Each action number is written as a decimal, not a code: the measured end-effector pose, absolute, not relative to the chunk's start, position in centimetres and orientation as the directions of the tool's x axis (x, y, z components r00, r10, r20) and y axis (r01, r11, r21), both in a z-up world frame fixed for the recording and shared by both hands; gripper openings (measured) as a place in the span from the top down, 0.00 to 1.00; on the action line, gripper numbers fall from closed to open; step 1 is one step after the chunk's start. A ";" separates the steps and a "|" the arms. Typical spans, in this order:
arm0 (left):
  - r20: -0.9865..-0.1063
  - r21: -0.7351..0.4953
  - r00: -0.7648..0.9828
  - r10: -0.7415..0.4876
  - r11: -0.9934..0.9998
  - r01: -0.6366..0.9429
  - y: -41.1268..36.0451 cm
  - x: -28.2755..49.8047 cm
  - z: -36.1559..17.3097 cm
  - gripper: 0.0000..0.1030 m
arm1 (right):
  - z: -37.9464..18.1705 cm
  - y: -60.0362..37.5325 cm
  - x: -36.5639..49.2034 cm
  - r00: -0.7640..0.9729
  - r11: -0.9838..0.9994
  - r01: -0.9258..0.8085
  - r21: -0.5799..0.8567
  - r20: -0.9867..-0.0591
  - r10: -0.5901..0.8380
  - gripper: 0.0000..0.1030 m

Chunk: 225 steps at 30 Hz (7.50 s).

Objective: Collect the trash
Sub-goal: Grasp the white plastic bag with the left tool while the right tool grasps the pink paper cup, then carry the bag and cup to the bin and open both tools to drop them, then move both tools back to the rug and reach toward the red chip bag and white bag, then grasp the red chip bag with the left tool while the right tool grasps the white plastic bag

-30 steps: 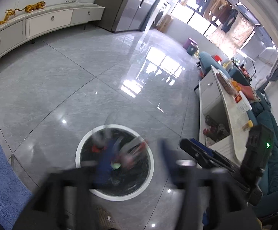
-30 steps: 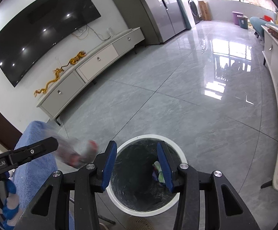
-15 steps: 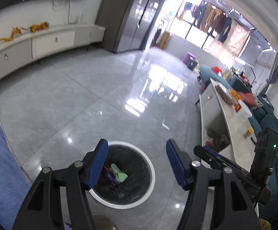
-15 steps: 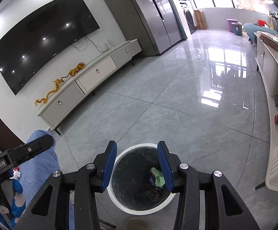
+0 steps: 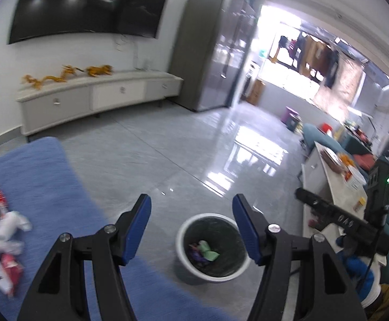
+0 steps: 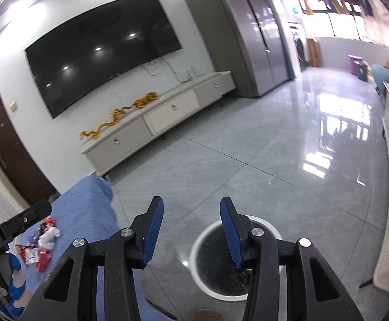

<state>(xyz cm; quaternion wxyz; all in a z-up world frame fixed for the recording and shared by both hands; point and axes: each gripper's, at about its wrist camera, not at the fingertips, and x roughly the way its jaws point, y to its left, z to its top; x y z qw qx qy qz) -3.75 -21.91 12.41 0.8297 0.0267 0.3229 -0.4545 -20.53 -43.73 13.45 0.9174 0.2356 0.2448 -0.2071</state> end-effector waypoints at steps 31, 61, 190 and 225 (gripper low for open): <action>-0.552 -0.325 0.694 -0.463 0.886 0.332 8.5 4.3 8.2 0.32 | 15.0 -24.6 -7.1 0.811 0.968 0.100 0.228 -0.583 0.053 0.49; -0.690 -0.420 0.538 -0.484 0.873 0.246 8.9 7.8 -0.8 0.63 | 5.3 -13.3 4.3 0.575 0.899 -0.149 0.411 -0.704 0.417 0.43; -0.593 -0.193 0.760 -0.266 0.963 0.186 13.7 9.8 6.0 0.48 | 11.5 -20.9 1.6 0.712 0.956 0.035 0.293 -0.678 0.182 0.54; -0.647 -0.280 0.683 -0.339 0.939 0.201 13.2 11.0 1.9 0.88 | 5.8 -19.9 7.1 0.645 0.910 0.017 0.415 -0.700 0.307 0.86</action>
